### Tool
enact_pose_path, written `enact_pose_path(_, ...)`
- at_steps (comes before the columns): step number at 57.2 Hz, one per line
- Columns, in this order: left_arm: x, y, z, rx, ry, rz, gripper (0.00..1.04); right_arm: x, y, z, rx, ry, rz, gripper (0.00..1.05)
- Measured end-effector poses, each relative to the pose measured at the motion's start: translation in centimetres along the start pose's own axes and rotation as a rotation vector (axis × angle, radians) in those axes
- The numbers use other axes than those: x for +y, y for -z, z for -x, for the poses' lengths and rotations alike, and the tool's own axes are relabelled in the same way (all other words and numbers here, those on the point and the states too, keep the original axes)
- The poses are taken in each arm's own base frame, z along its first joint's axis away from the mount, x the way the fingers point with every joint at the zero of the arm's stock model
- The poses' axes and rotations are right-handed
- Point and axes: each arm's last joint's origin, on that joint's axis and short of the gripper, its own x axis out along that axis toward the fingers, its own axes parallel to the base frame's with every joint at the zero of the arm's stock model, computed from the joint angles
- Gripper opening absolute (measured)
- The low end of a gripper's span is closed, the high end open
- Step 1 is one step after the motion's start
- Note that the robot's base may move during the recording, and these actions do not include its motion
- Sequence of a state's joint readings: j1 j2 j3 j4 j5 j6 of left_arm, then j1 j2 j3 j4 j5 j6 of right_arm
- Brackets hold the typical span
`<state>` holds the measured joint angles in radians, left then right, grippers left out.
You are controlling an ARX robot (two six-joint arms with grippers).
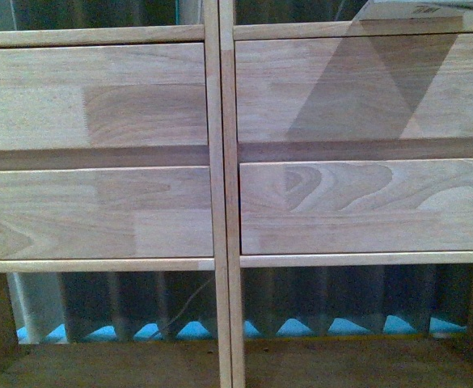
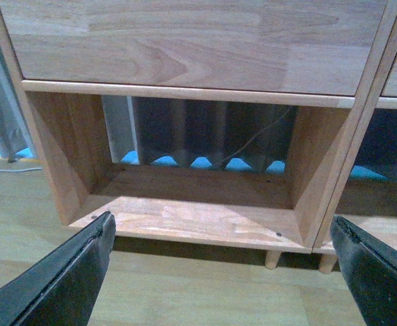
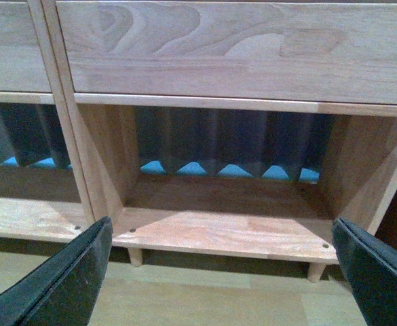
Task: Organize books on shelf
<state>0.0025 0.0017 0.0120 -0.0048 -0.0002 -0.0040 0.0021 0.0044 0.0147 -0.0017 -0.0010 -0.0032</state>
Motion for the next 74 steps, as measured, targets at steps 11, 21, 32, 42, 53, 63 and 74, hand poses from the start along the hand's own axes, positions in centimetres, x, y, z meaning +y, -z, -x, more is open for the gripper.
enact_pose_path(11, 0.0, 0.0, 0.0, 0.0, 0.0, 0.0, 0.97, 0.0, 0.0, 0.0, 0.0, 0.0, 0.0, 0.98)
enact_pose_path(21, 0.0, 0.0, 0.0, 0.0, 0.0, 0.0, 0.97, 0.0, 0.0, 0.0, 0.0, 0.0, 0.0, 0.98)
enact_pose_path(32, 0.0, 0.0, 0.0, 0.0, 0.0, 0.0, 0.97, 0.0, 0.0, 0.0, 0.0, 0.0, 0.0, 0.98)
enact_pose_path(42, 0.0, 0.0, 0.0, 0.0, 0.0, 0.0, 0.97, 0.0, 0.0, 0.0, 0.0, 0.0, -0.003, 0.98)
enact_pose_path(53, 0.0, 0.0, 0.0, 0.0, 0.0, 0.0, 0.97, -0.1, 0.1, -0.1, 0.101, -0.15, -0.079, 0.98)
enact_pose_path(63, 0.0, 0.0, 0.0, 0.0, 0.0, 0.0, 0.97, -0.5, -2.6, -1.8, 0.22, -0.472, -0.422, 0.98)
enact_pose_path(74, 0.0, 0.0, 0.0, 0.0, 0.0, 0.0, 0.97, 0.0, -8.3, -6.8, 0.175, -0.492, -0.735, 0.98)
